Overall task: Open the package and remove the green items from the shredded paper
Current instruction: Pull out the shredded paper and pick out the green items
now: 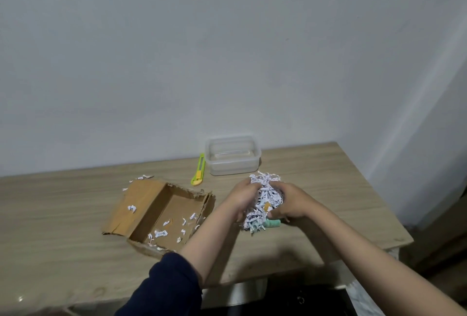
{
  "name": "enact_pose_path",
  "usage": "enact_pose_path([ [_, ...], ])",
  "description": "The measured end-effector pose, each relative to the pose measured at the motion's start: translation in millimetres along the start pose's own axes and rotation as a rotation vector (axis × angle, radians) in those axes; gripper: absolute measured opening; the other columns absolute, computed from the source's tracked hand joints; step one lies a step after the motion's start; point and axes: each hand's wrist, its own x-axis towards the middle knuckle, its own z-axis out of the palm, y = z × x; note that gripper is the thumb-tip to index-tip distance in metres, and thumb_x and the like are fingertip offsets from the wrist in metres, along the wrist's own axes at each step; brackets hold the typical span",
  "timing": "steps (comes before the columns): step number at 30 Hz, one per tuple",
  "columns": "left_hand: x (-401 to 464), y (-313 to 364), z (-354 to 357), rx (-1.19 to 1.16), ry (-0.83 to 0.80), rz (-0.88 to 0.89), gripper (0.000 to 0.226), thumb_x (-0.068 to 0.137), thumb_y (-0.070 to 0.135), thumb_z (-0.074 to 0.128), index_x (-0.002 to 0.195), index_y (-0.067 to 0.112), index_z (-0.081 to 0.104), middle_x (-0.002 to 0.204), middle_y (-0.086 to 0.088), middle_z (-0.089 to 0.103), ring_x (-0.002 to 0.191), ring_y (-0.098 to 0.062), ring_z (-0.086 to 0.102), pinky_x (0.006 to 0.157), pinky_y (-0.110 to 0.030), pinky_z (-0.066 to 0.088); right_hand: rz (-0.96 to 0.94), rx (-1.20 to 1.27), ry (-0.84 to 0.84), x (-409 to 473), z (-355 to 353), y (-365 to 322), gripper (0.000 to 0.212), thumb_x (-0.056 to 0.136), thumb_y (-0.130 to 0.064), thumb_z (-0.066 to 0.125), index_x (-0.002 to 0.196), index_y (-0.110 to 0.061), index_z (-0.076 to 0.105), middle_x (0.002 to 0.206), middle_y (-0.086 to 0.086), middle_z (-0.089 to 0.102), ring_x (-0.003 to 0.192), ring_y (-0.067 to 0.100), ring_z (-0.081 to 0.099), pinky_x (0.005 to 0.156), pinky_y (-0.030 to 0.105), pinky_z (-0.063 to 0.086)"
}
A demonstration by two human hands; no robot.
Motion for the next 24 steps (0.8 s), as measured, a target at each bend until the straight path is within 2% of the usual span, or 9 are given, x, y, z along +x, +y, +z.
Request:
enact_pose_path([
  [4, -12, 12, -11, 0.208, 0.031, 0.12, 0.042, 0.096, 0.025, 0.042, 0.135, 0.008, 0.046, 0.123, -0.009, 0.058, 0.099, -0.021, 0.053, 0.077, -0.022, 0.038, 0.03, -0.179, 0.081, -9, -4, -18, 0.07, 0.068, -0.027, 0.075, 0.133, -0.023, 0.05, 0.135, -0.001, 0.055, 0.121, 0.017, 0.054, 0.099, 0.029, 0.043],
  [7, -21, 14, -19, 0.131, 0.008, 0.098, 0.037, 0.097, 0.028, 0.041, 0.128, 0.011, 0.051, 0.118, -0.007, 0.053, 0.106, -0.023, 0.049, 0.084, -0.029, 0.035, -0.016, -0.261, 0.234, -18, 1, -31, 0.048, 0.068, -0.027, 0.066, 0.116, -0.031, 0.06, 0.125, -0.001, 0.059, 0.116, 0.023, 0.055, 0.098, 0.04, 0.043],
  [10, -28, 8, -29, -0.02, -0.024, 0.057, 0.033, 0.098, 0.032, 0.04, 0.123, 0.016, 0.053, 0.111, -0.001, 0.055, 0.103, -0.021, 0.049, 0.072, -0.031, 0.036, -0.127, -0.149, 0.283, -22, 16, -39, 0.031, 0.072, -0.025, 0.064, 0.103, -0.028, 0.067, 0.113, 0.001, 0.064, 0.107, 0.022, 0.059, 0.092, 0.038, 0.048],
  [13, -34, -5, -40, -0.14, 0.097, 0.133, 0.022, 0.096, 0.02, 0.046, 0.113, 0.015, 0.058, 0.104, 0.0, 0.062, 0.096, -0.017, 0.053, 0.073, -0.03, 0.044, -0.192, -0.067, 0.258, -27, 35, -47, 0.021, 0.074, -0.022, 0.064, 0.094, -0.024, 0.071, 0.098, -0.002, 0.07, 0.091, 0.015, 0.063, 0.084, 0.034, 0.052],
  [14, -37, -12, -44, -0.148, 0.156, 0.185, 0.023, 0.095, 0.014, 0.047, 0.115, 0.012, 0.058, 0.108, -0.003, 0.062, 0.095, -0.017, 0.054, 0.074, -0.022, 0.048, -0.211, -0.058, 0.234, -28, 42, -48, 0.02, 0.074, -0.022, 0.065, 0.093, -0.023, 0.072, 0.094, -0.002, 0.071, 0.086, 0.013, 0.062, 0.082, 0.035, 0.053],
  [16, -46, -30, -52, -0.055, 0.263, 0.278, 0.029, 0.092, 0.008, 0.051, 0.121, 0.005, 0.056, 0.114, -0.005, 0.059, 0.095, -0.014, 0.053, 0.071, -0.009, 0.046, -0.249, -0.09, 0.178, -30, 58, -50, 0.023, 0.074, -0.023, 0.066, 0.096, -0.024, 0.071, 0.094, -0.002, 0.07, 0.084, 0.014, 0.061, 0.08, 0.034, 0.053],
  [20, -55, -90, -71, 0.38, 0.376, 0.302, 0.056, 0.078, 0.023, 0.068, 0.13, 0.015, 0.049, 0.124, -0.003, 0.054, 0.113, -0.018, 0.052, 0.103, -0.033, 0.038, -0.318, -0.197, 0.1, -34, 86, -55, 0.041, 0.074, -0.032, 0.069, 0.114, -0.028, 0.064, 0.107, -0.004, 0.069, 0.102, 0.017, 0.058, 0.088, 0.033, 0.048],
  [22, -63, -111, -75, 0.513, 0.371, 0.22, 0.068, 0.075, 0.029, 0.069, 0.136, 0.02, 0.04, 0.133, -0.006, 0.05, 0.124, -0.025, 0.048, 0.105, -0.042, 0.038, -0.311, -0.288, 0.067, -33, 96, -55, 0.043, 0.076, -0.038, 0.067, 0.118, -0.03, 0.061, 0.11, -0.005, 0.069, 0.107, 0.019, 0.054, 0.094, 0.035, 0.043],
  [24, -66, -120, -75, 0.634, 0.363, 0.197, 0.067, 0.078, 0.025, 0.065, 0.138, 0.022, 0.036, 0.133, -0.005, 0.051, 0.125, -0.027, 0.046, 0.1, -0.038, 0.041, -0.305, -0.335, 0.077, -30, 102, -53, 0.032, 0.079, -0.037, 0.064, 0.11, -0.03, 0.066, 0.107, -0.005, 0.071, 0.108, 0.022, 0.053, 0.093, 0.035, 0.04],
])
